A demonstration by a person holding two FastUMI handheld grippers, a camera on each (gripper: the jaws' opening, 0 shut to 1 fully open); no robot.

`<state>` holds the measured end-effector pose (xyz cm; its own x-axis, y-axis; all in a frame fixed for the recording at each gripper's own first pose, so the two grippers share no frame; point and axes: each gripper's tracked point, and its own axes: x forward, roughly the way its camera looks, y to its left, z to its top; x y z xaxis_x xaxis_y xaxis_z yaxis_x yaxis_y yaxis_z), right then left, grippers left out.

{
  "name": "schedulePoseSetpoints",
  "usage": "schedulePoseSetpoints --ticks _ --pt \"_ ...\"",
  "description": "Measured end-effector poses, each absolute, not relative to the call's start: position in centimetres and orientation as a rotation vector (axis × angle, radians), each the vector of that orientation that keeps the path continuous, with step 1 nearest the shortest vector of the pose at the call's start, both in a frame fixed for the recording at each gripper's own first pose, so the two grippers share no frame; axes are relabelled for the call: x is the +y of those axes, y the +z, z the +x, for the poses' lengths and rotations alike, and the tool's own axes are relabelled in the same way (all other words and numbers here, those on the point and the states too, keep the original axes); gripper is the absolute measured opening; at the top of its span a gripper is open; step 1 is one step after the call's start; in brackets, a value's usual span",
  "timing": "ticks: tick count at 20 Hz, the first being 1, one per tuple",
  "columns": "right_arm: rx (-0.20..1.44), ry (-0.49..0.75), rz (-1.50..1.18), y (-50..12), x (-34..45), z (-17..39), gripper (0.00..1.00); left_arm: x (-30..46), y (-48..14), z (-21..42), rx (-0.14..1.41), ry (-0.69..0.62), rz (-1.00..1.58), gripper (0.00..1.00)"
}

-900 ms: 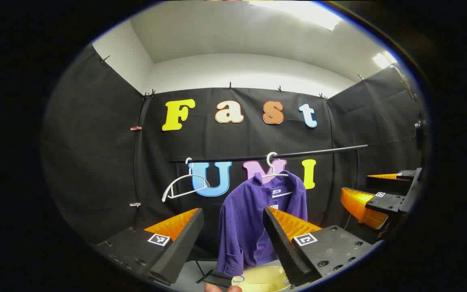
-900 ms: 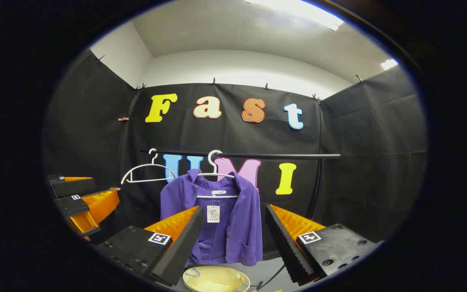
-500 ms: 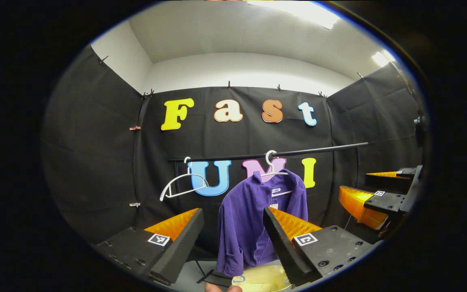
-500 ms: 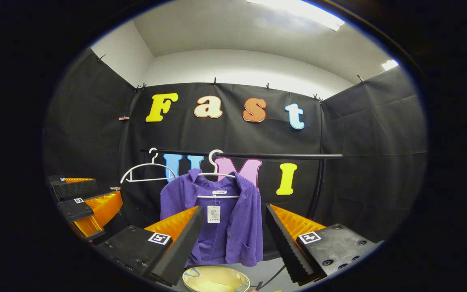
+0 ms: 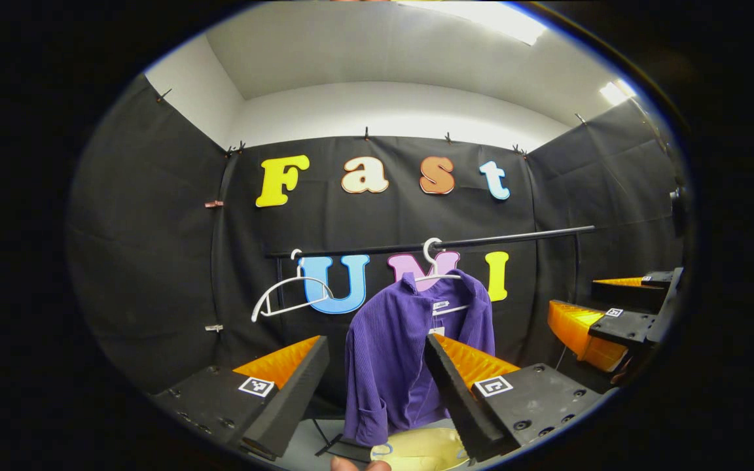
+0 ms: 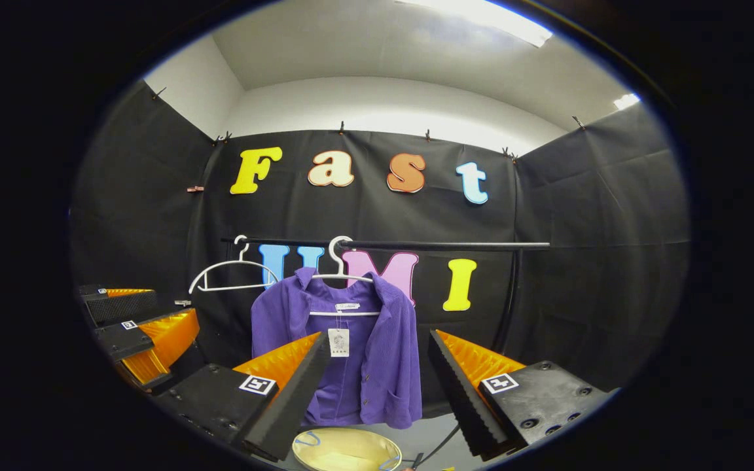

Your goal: Grasp the clothes on the hanger with both hands and then place them into the laundry hamper below.

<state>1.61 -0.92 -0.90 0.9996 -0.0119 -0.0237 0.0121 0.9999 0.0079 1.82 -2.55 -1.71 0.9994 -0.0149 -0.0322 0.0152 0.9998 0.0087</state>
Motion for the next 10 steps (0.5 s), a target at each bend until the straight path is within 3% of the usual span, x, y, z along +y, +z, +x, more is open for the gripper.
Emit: schedulePoseSetpoints --ticks 10 --pt "0.033 0.032 0.012 -2.0 -3.0 7.6 0.98 -5.7 -2.2 7.5 0.043 -0.030 -0.035 0.95"
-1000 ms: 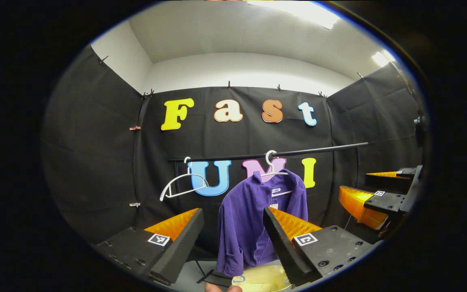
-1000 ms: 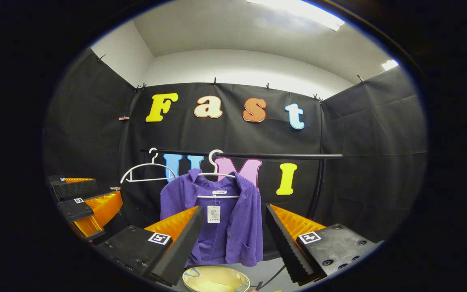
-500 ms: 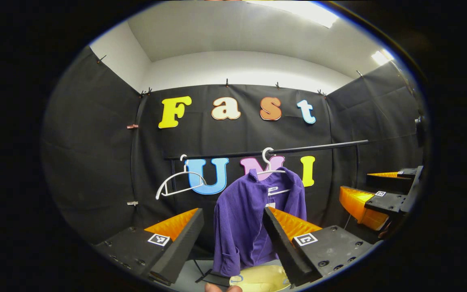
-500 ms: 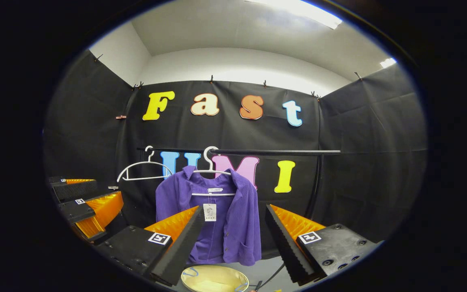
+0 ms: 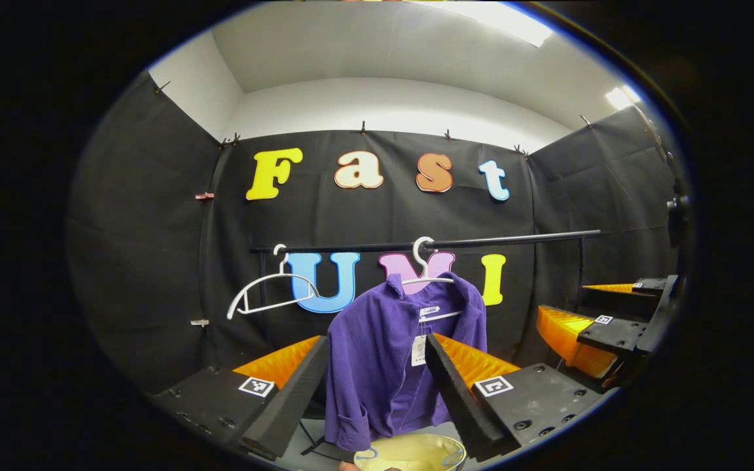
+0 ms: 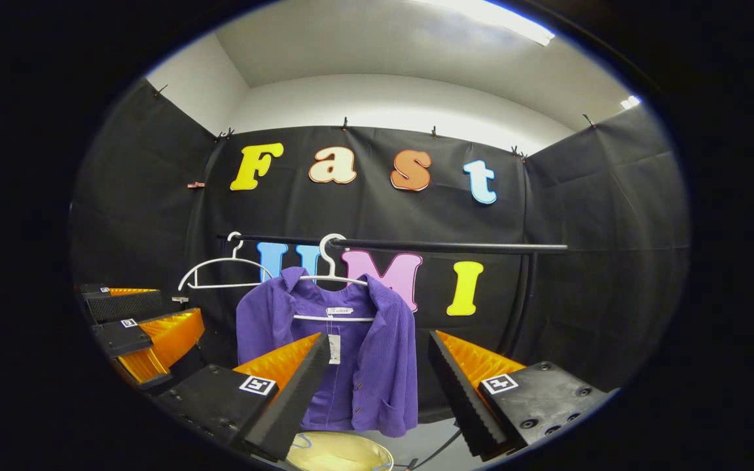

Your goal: Grasp the clothes on the hanger with both hands and then place them into the laundry hamper below.

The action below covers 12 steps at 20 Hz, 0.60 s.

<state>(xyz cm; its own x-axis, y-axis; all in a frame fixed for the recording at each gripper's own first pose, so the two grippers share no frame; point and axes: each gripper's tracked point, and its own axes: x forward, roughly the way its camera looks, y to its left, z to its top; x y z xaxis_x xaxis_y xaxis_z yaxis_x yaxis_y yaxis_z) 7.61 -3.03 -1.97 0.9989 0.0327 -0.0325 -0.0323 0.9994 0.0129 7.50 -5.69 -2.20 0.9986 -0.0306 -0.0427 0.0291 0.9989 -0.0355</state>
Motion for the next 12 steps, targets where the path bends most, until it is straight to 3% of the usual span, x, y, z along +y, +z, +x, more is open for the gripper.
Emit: schedulePoseSetpoints --ticks 5,12 --pt "0.056 0.050 0.028 -3.7 -4.3 12.3 0.98 -8.3 -3.5 12.4 0.067 -0.049 -0.062 0.92" --pt "0.070 0.110 0.061 -6.9 -5.2 19.4 0.98 -9.7 -7.2 21.1 0.115 0.003 -0.039 0.98"
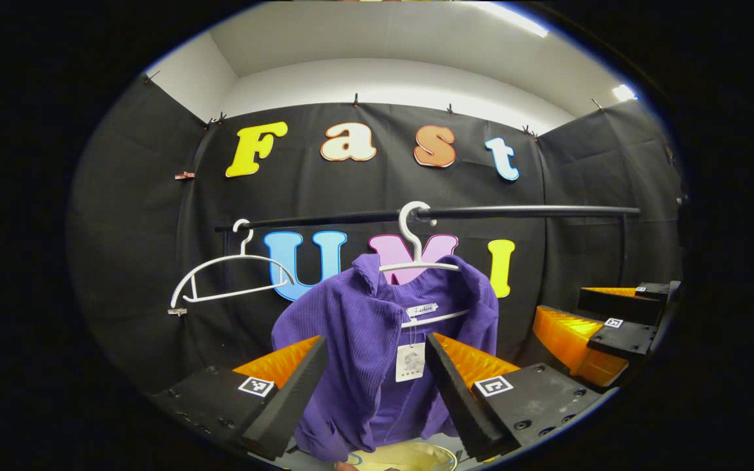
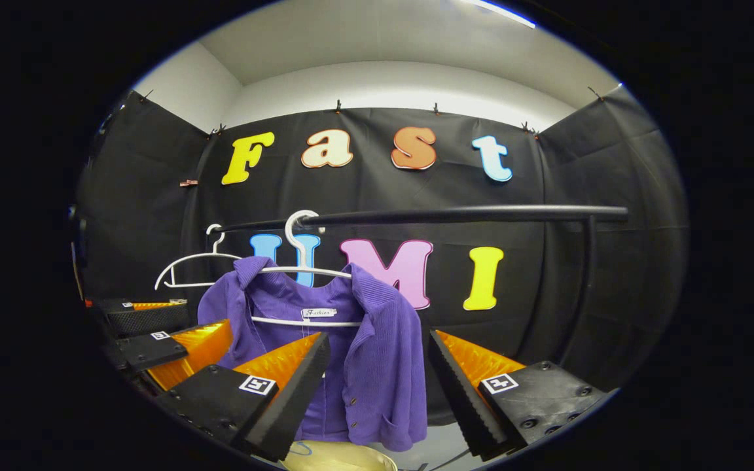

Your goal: Grasp the clothes on the hanger with both hands and then place them into the laundry hamper below.

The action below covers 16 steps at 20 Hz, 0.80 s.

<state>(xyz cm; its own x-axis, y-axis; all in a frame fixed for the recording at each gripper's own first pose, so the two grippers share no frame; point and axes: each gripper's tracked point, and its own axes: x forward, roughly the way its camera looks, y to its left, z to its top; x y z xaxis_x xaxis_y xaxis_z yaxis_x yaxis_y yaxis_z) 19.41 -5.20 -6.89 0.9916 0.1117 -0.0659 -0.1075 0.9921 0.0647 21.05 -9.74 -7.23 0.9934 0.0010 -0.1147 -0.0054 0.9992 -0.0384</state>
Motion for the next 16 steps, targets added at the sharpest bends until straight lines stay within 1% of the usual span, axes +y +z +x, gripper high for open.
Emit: schedulePoseSetpoints --ticks 1,3,4,5,6,7,8,9,10,13,14,15,16 --pt "0.074 0.117 0.067 -7.4 -5.2 20.3 0.96 -9.6 -7.8 22.1 0.123 0.016 -0.037 0.95" --pt "0.081 0.130 0.070 -8.4 -5.2 22.2 0.98 -9.5 -8.7 24.1 0.136 0.029 -0.031 0.94" --pt "0.089 0.141 0.075 -9.0 -5.0 23.0 0.96 -9.6 -9.2 24.8 0.141 0.032 -0.027 0.92" --pt "0.100 0.149 0.081 -9.6 -4.8 23.9 0.98 -9.5 -9.5 25.5 0.146 0.039 -0.026 0.92" --pt "0.107 0.154 0.088 -10.2 -4.6 24.8 0.96 -9.5 -10.0 26.1 0.152 0.043 -0.030 0.88" --pt "0.109 0.159 0.095 -10.5 -4.3 25.6 0.98 -9.5 -10.2 26.7 0.155 0.045 -0.035 0.83" --pt "0.106 0.165 0.103 -10.8 -4.0 26.4 0.98 -9.3 -10.6 27.2 0.158 0.052 -0.038 0.82" --pt "0.102 0.170 0.111 -11.1 -3.6 27.2 0.98 -9.1 -10.6 27.5 0.156 0.060 -0.042 0.75" --pt "0.102 0.173 0.119 -11.4 -3.1 28.0 0.98 -8.9 -10.6 27.7 0.151 0.065 -0.047 0.72" --pt "0.117 0.172 0.138 -13.0 -2.1 30.2 0.98 -8.4 -11.1 28.1 0.161 0.084 -0.054 0.52" --pt "0.123 0.165 0.144 -13.5 -1.9 31.0 0.98 -8.2 -11.5 28.4 0.170 0.085 -0.048 0.49" --pt "0.135 0.150 0.146 -14.1 -1.9 31.5 0.98 -8.1 -11.8 28.5 0.181 0.084 -0.041 0.42" --pt "0.136 0.147 0.149 -14.5 -1.8 32.1 0.97 -8.1 -11.9 28.4 0.182 0.077 -0.035 0.40"
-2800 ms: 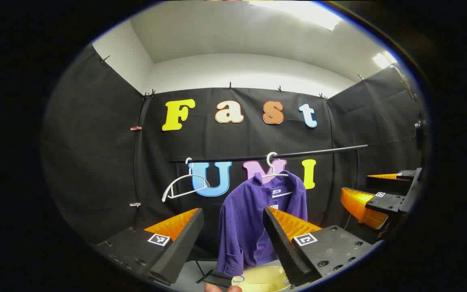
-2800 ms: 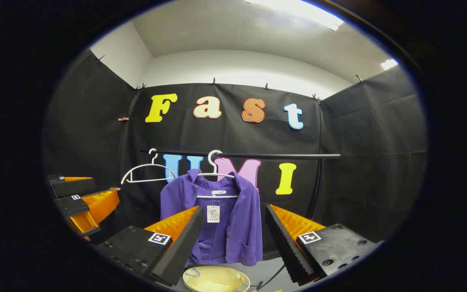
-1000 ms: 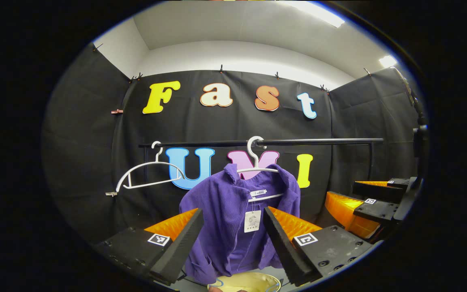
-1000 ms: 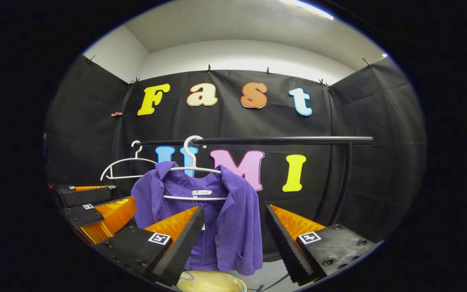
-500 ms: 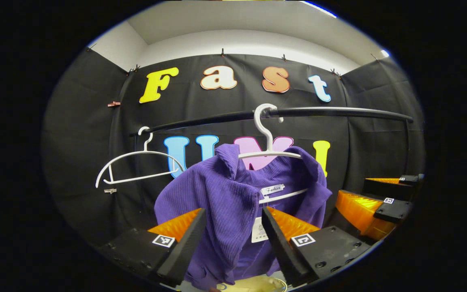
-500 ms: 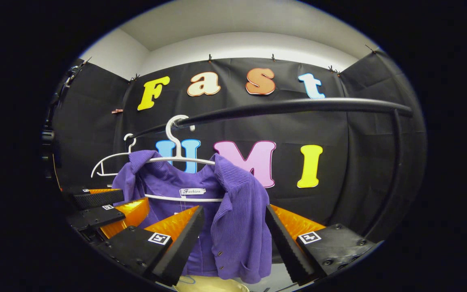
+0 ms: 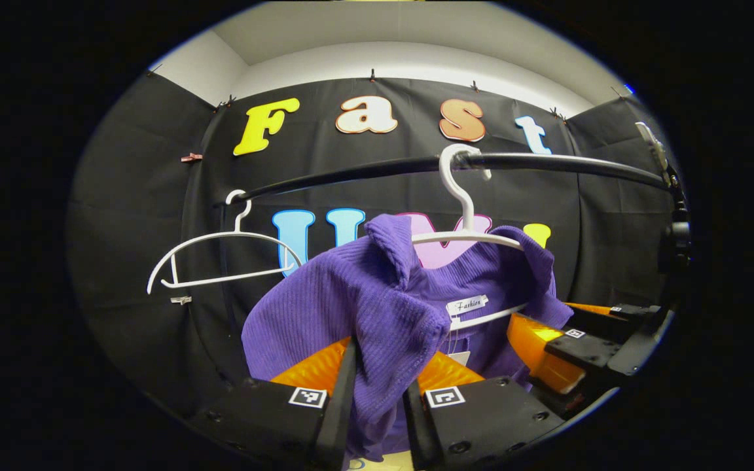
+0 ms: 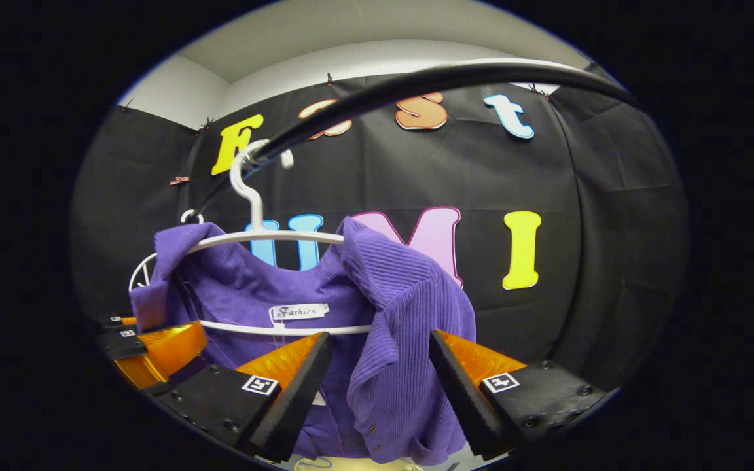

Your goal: Grasp the clothes on the hanger with both hands and then place them into the laundry hamper below.

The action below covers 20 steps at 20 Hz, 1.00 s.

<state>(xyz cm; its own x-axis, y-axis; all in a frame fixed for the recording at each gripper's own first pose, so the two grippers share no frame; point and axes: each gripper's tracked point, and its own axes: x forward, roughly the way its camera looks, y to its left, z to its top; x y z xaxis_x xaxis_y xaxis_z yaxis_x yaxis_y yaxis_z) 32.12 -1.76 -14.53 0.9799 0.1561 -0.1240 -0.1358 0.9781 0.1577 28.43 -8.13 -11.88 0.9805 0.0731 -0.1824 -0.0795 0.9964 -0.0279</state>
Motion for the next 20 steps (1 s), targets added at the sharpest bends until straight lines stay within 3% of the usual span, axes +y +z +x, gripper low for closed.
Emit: schedulePoseSetpoints --ticks 2,3,4,5,6,8,13,14,15,20 --pt "0.136 0.141 0.164 -15.0 -1.4 32.8 0.75 -7.6 -12.1 28.2 0.175 0.083 -0.028 0.33" --pt "0.152 0.135 0.160 -15.5 -1.5 33.1 0.64 -7.4 -12.0 28.2 0.171 0.090 -0.032 0.22" --pt "0.165 0.110 0.122 -16.3 -1.9 33.3 0.53 -7.2 -12.1 28.2 0.170 0.098 -0.037 0.19" --pt "0.180 0.092 0.066 -16.8 -2.7 33.6 0.30 -6.9 -11.9 28.0 0.171 0.111 -0.039 0.09" --pt "0.193 0.104 0.040 -17.1 -2.5 33.2 0.07 -6.5 -11.9 28.0 0.171 0.125 -0.036 0.08" --pt "0.174 0.186 0.090 -16.1 -0.8 32.5 0.10 -6.6 -11.9 28.0 0.174 0.120 -0.013 0.07" --pt "0.044 0.148 0.047 -14.7 -2.5 32.7 0.10 -6.4 -10.8 27.5 0.138 0.106 -0.004 0.06" --pt "0.053 0.150 0.046 -13.5 -2.8 32.1 0.00 -6.4 -10.9 27.4 0.143 0.106 -0.004 0.04" --pt "0.064 0.155 0.049 -13.7 -2.7 32.1 0.04 -6.3 -10.8 27.3 0.142 0.108 -0.002 0.06" --pt "-0.017 0.126 0.013 -11.1 -3.8 31.9 0.04 -5.9 -10.2 27.2 0.150 0.107 0.000 0.06"
